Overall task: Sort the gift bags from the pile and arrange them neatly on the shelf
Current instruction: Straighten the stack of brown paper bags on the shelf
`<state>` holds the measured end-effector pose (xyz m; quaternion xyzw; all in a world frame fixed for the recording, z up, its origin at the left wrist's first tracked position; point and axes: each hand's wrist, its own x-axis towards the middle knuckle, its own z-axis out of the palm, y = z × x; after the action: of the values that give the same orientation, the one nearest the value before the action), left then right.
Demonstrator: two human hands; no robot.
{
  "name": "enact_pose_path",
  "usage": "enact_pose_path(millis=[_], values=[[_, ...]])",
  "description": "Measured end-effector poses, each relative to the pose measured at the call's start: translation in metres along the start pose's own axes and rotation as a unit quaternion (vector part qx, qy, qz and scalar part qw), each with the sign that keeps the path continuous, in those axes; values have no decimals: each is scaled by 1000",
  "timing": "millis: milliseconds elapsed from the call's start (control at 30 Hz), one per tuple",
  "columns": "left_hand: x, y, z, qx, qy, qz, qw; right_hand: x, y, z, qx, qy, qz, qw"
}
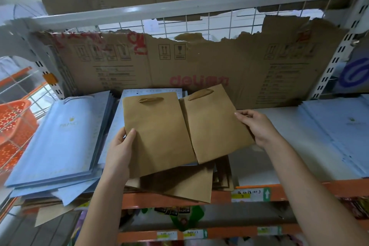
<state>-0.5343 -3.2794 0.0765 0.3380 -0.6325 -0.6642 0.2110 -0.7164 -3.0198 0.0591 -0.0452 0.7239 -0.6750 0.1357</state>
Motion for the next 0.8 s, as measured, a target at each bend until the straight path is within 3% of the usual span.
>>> enact_pose_path(millis=[367, 800], values=[[-37, 8, 82, -30, -116, 25, 992, -40, 24, -120, 78, 164, -16, 983], [-209, -18, 316, -37, -249, -31, 967, -144, 61, -380, 162, 276, -54, 946]])
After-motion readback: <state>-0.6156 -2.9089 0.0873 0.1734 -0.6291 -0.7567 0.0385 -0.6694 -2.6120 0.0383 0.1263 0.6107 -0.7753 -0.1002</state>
